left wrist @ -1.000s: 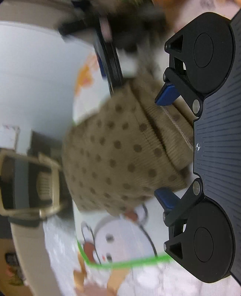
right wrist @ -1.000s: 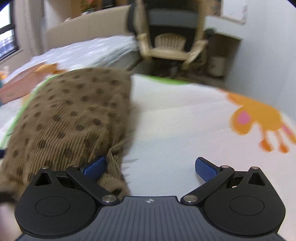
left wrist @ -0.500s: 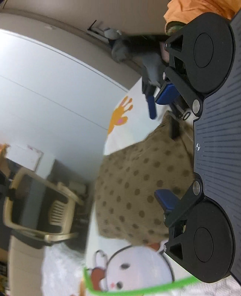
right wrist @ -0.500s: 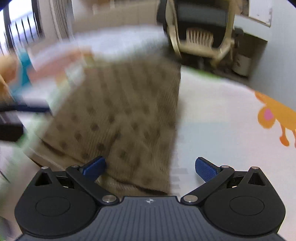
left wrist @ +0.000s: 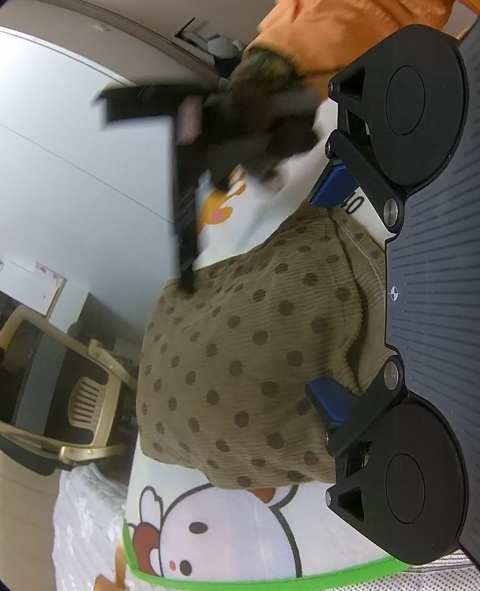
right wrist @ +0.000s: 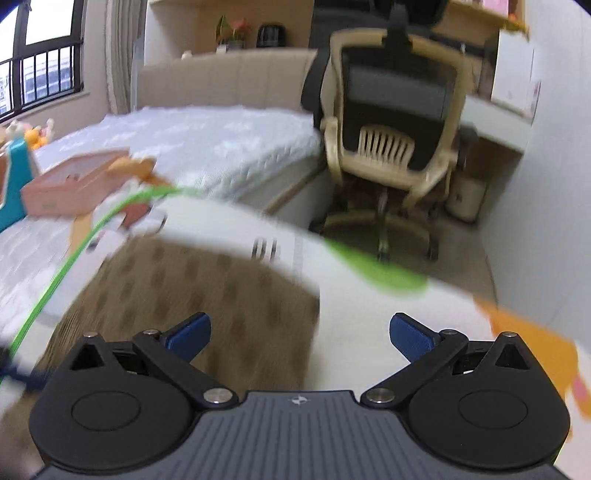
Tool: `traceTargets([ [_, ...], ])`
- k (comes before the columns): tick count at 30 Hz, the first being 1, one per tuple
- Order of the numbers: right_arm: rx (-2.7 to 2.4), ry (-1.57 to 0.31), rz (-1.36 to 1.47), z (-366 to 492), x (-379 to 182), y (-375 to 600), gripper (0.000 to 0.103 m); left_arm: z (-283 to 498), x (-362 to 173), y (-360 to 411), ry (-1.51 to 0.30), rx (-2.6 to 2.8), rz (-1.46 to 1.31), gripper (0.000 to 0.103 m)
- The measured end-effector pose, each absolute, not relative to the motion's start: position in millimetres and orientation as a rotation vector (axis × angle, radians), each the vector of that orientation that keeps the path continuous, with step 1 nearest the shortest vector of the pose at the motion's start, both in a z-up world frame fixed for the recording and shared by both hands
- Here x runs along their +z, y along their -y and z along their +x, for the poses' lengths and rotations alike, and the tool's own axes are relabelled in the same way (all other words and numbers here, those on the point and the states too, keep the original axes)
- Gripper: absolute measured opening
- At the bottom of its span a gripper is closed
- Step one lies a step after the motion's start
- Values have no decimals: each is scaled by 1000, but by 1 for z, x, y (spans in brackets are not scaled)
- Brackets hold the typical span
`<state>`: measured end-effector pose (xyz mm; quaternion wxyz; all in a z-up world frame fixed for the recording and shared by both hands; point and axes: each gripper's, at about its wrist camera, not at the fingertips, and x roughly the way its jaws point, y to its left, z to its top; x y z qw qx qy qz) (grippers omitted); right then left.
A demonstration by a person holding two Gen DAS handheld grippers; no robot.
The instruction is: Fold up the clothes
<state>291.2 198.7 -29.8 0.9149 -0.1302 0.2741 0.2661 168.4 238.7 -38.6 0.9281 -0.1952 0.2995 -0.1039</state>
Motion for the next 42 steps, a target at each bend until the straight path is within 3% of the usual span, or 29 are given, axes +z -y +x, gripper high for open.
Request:
traceTargets([
  [5, 508, -613, -273, 336, -62, -218, 103, 166, -40, -239, -595, -202, -417, 102],
  [8, 470, -638, -187, 332, -53, -202, 103, 166, -39, -237, -597, -197, -408, 103],
  [12, 537, -627, -183, 287, -37, -164, 103, 165, -39, -238, -585, -200, -404, 103],
  [16, 626, -721, -202, 247, -56, -139, 103, 160, -42, -237, -563, -204, -401, 103],
  [27, 572, -723, -127, 219, -80, -128, 103, 127, -42, -208, -491, 31, -291, 103],
  [42, 641, -669, -229, 67, -89, -49, 103, 48, -52, -113, -610, 224, -136, 103],
])
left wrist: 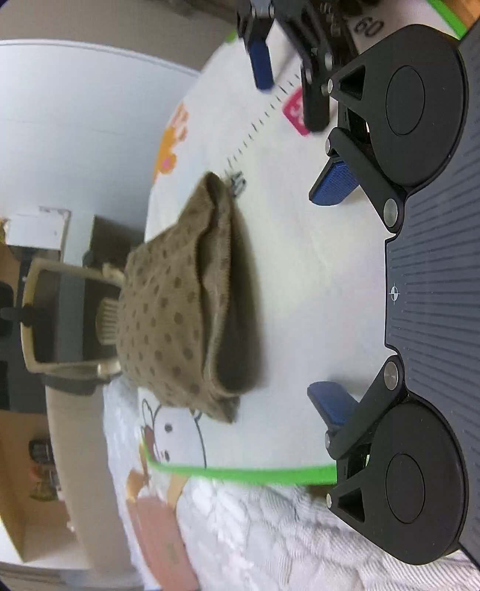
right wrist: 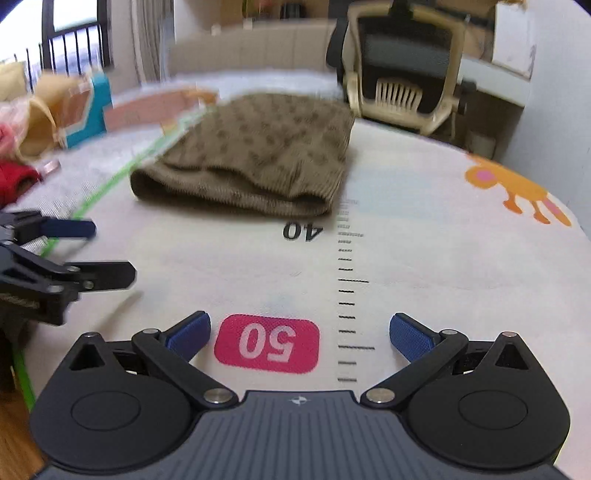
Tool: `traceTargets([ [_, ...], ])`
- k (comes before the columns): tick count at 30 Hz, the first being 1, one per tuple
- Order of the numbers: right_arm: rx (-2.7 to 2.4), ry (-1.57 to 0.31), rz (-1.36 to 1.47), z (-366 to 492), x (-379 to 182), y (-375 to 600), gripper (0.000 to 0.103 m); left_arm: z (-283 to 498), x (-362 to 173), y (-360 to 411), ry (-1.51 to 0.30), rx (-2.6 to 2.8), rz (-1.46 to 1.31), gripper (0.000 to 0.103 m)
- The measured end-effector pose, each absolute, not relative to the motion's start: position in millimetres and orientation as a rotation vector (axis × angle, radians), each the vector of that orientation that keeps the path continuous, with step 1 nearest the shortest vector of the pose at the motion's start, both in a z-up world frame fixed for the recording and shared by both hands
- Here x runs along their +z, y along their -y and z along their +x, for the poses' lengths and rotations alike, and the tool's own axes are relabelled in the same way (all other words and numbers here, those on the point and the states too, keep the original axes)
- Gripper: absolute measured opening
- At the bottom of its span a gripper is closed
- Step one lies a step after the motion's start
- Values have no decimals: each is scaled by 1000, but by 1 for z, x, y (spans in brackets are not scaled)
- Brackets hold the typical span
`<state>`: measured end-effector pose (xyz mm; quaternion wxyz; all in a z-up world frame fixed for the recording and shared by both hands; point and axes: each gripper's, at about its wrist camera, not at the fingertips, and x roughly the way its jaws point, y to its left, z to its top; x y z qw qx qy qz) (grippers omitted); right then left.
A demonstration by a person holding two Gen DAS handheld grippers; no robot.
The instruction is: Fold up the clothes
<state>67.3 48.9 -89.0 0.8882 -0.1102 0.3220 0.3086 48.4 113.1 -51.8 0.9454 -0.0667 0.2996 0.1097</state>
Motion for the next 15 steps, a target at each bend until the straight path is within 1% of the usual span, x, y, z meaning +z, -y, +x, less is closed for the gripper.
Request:
traceTargets([
  [15, 645, -657, -225, 70, -92, -51, 103, 47, -56, -120, -595, 243, -162, 103],
])
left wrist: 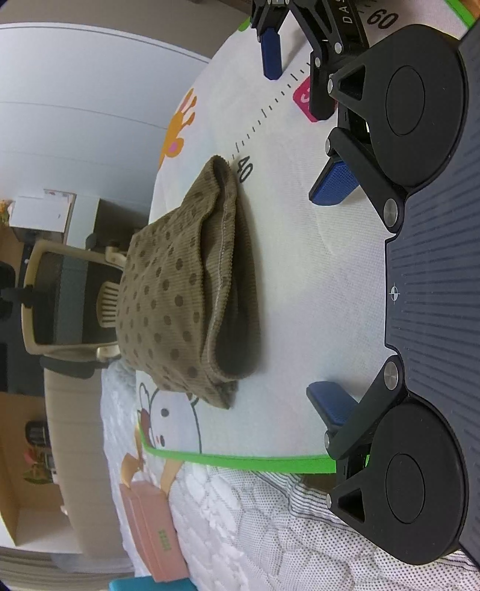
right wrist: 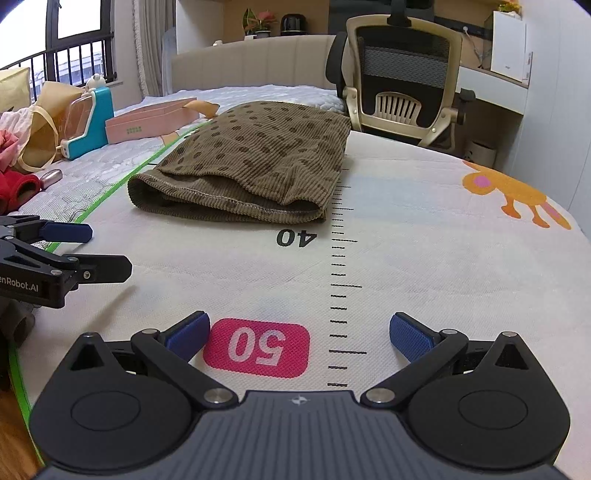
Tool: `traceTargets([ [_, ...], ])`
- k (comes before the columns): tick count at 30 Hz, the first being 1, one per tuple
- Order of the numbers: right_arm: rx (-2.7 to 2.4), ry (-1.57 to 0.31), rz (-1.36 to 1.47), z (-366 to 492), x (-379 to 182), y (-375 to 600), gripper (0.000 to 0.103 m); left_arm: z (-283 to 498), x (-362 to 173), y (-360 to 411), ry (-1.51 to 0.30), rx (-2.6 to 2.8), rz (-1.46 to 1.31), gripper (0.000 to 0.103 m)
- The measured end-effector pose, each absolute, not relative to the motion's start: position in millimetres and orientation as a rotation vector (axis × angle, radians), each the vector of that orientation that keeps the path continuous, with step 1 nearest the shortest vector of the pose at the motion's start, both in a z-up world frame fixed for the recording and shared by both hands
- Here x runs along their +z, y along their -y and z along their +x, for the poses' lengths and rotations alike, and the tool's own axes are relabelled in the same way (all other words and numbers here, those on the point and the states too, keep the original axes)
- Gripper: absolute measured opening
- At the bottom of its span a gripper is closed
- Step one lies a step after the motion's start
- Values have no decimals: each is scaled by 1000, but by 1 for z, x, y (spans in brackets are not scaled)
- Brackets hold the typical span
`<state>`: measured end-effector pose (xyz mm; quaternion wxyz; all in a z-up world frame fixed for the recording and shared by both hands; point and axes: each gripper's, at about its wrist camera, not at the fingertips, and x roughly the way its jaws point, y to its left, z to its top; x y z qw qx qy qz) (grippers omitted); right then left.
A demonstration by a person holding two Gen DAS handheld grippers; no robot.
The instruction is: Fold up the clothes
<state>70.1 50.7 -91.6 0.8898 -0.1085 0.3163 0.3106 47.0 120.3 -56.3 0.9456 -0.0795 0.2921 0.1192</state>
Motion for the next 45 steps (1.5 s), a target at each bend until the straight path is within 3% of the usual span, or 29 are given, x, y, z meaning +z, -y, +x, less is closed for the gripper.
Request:
traceTargets([
  [45, 640, -659, -220, 71, -91, -52, 103, 48, -56, -127, -590, 216, -183, 103],
])
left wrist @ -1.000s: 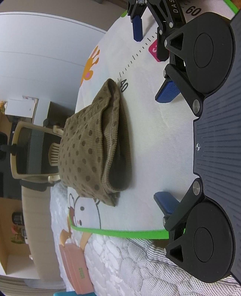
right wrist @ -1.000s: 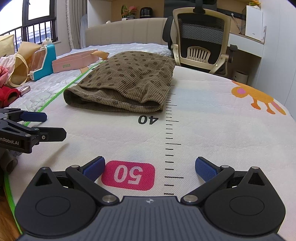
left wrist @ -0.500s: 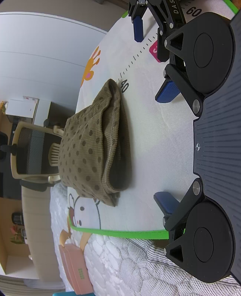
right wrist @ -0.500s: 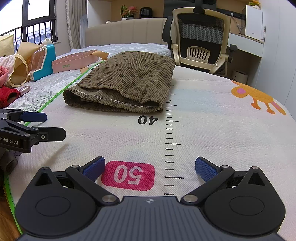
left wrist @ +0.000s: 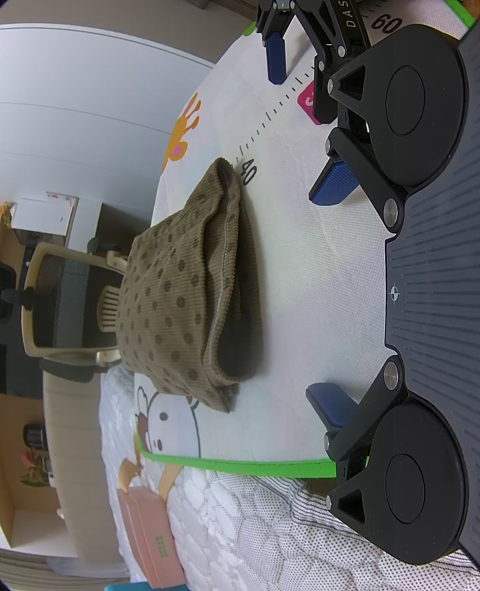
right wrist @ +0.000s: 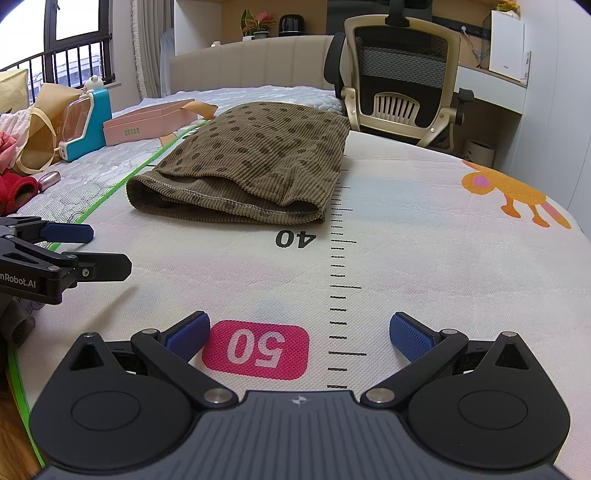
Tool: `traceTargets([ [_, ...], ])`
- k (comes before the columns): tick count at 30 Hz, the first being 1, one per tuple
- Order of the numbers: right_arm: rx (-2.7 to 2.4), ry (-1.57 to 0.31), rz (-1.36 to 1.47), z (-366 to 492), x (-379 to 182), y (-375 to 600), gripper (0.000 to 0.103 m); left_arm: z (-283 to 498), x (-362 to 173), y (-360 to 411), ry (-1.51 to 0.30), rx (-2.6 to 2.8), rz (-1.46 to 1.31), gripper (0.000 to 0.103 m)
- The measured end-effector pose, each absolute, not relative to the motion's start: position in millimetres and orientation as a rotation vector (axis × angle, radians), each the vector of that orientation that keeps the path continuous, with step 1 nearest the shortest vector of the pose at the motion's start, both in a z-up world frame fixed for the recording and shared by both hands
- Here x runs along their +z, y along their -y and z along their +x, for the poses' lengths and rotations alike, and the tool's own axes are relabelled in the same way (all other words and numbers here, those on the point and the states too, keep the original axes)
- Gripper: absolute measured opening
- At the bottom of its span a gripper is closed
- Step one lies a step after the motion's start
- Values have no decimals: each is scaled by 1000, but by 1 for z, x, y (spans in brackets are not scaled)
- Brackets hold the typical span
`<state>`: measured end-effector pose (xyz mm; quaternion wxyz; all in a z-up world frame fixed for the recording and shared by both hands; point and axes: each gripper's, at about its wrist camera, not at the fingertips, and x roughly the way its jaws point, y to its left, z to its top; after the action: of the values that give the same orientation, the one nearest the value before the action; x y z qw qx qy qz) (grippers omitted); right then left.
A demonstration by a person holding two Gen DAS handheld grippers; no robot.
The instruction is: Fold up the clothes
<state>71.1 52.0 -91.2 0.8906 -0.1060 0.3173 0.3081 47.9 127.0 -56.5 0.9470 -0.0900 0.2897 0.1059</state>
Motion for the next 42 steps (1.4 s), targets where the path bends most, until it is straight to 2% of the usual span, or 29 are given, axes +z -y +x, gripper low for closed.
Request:
traceTargets([
  [15, 639, -659, -220, 71, -91, -52, 103, 47, -56, -130, -586, 208, -198, 103],
  [22, 639, -659, -220, 71, -91, -52, 103, 54, -57, -116, -645, 232, -82, 103],
  [42, 639, -660, -221, 71, -91, -52, 103, 48, -56, -126, -606, 218, -160, 103],
])
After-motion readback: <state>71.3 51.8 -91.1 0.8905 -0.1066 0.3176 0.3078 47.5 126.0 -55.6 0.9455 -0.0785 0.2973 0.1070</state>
